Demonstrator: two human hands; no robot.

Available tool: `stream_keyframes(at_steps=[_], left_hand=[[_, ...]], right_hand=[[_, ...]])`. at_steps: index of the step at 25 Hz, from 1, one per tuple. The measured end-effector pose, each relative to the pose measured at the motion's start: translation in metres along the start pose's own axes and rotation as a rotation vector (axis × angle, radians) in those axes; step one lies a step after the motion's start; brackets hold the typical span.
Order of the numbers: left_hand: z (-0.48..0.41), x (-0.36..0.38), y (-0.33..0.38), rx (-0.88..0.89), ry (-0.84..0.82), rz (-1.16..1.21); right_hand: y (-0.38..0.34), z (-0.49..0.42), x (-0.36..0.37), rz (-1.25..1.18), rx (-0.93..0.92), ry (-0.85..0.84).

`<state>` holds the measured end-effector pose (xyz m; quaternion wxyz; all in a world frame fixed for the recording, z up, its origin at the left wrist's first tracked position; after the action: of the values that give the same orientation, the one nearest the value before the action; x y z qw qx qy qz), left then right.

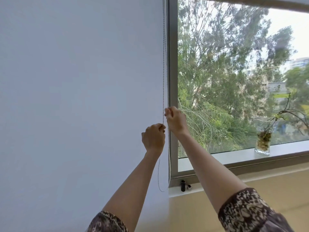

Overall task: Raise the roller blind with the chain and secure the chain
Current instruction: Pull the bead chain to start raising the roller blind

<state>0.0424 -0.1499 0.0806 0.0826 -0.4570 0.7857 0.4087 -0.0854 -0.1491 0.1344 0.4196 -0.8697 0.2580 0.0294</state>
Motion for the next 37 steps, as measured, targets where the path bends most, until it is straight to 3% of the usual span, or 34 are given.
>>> stream_keyframes(at_steps=[3, 5, 9, 14, 18, 23, 25, 27, 29, 30, 32, 34, 37], left_hand=[[0.011, -0.006, 0.007, 0.079, 0.052, -0.057], [0.019, -0.009, 0.011, 0.102, 0.058, -0.041], [0.035, -0.021, 0.015, 0.174, 0.108, 0.010], [0.048, -0.032, 0.019, 0.191, 0.061, 0.070], [0.048, -0.044, 0.008, 0.151, 0.065, 0.076], [0.045, -0.066, -0.012, 0.137, 0.100, 0.034], [0.044, -0.073, -0.016, 0.127, 0.112, 0.020], [0.045, -0.079, -0.021, 0.119, 0.126, 0.024], [0.046, -0.085, -0.024, 0.118, 0.137, 0.013], [0.045, -0.088, -0.026, 0.112, 0.141, 0.003], [0.042, -0.093, -0.033, 0.085, 0.133, -0.009], [0.034, -0.096, -0.038, 0.049, 0.115, -0.014], [0.023, -0.096, -0.039, 0.024, 0.066, -0.027]], right_hand=[[-0.011, -0.020, 0.010, -0.335, 0.174, -0.015], [-0.024, -0.024, 0.014, -0.514, 0.173, 0.000], [-0.045, -0.004, -0.002, -0.438, -0.082, 0.182], [-0.048, 0.004, -0.016, -0.448, -0.132, 0.166], [-0.059, 0.027, -0.055, -0.103, -0.360, 0.488], [-0.103, 0.036, -0.077, 0.248, -0.588, 0.690], [-0.122, 0.029, -0.081, 0.414, -0.545, 0.790], [-0.111, 0.000, -0.090, 0.455, -0.237, 0.730], [-0.074, -0.029, -0.075, 0.113, 0.072, 0.418], [-0.065, -0.033, -0.056, -0.141, 0.128, 0.263], [-0.069, -0.021, -0.049, -0.268, 0.043, 0.289], [-0.082, -0.001, -0.052, -0.167, -0.115, 0.407], [-0.094, 0.018, -0.048, -0.093, -0.234, 0.438]])
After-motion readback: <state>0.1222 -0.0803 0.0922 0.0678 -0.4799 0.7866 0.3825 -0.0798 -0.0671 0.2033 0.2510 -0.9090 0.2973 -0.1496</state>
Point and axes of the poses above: each hand's wrist, its own z-axis away from the middle knuckle, its own x-axis out of the palm, y = z × x, the point moved 10 cm from there along -z, towards the middle knuckle, and after that the axes turned 5 degrees about -z, right-handed, at the moved point
